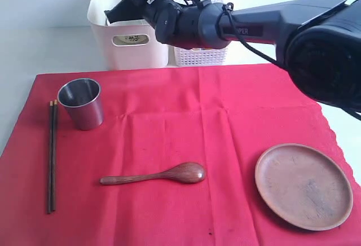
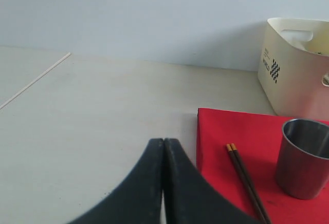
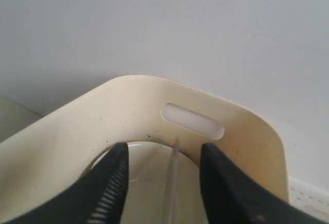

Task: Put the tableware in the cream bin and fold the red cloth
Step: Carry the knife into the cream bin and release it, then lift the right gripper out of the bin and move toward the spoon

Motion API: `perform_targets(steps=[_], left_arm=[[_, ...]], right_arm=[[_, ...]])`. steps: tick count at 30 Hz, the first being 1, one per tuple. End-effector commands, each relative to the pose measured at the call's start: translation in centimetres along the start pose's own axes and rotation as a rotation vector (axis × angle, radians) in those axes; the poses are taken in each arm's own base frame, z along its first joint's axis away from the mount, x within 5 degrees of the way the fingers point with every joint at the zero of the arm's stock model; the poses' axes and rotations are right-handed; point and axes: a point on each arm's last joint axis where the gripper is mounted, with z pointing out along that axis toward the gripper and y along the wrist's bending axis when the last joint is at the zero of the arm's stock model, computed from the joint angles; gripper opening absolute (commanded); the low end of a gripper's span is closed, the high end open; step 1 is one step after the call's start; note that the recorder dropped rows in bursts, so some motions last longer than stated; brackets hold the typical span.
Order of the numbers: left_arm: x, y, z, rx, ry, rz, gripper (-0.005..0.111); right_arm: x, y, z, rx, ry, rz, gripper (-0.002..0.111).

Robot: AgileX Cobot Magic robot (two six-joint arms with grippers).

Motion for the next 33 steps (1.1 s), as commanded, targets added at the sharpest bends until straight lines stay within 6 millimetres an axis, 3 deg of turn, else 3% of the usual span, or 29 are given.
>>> perform_targets(steps=[1,6,12,18,22,29,33], left_arm=[[0.0,-0.1,0.0,0.009,-0.005,-0.006,0.001],[0.0,-0.1,0.0,0.009,-0.005,-0.006,0.001],[0.0,-0.1,0.0,0.009,-0.005,-0.006,0.001],[0.0,-0.1,0.0,0.009,-0.005,-0.006,0.001],[0.0,-0.1,0.0,0.009,-0.005,-0.006,0.001],[0.0,-0.1,0.0,0.009,-0.005,-0.006,0.001],[0.0,-0.1,0.0,0.009,-0.005,-0.006,0.001]], right_arm=[[-0.6,0.0,0.0,-0.015,-0.009,-0.076,0.055],[-1.7,0.0,-0.5,-0.053,0.038,-0.006,0.057],[-5.6,0.3,-2.6,-0.19,0.097,0.026,0.053],[-9.9,0.4,-5.8,-0.363,0.153,-0.116,0.049],[-11.6,0.5,-8.1,-0.476,0.231,-0.183,0.046],[-11.6,0.1,-9.5,-0.512,0.353,-0.289,0.036],[-9.8,0.2,-9.6,-0.52,0.425,-0.286,0.032]])
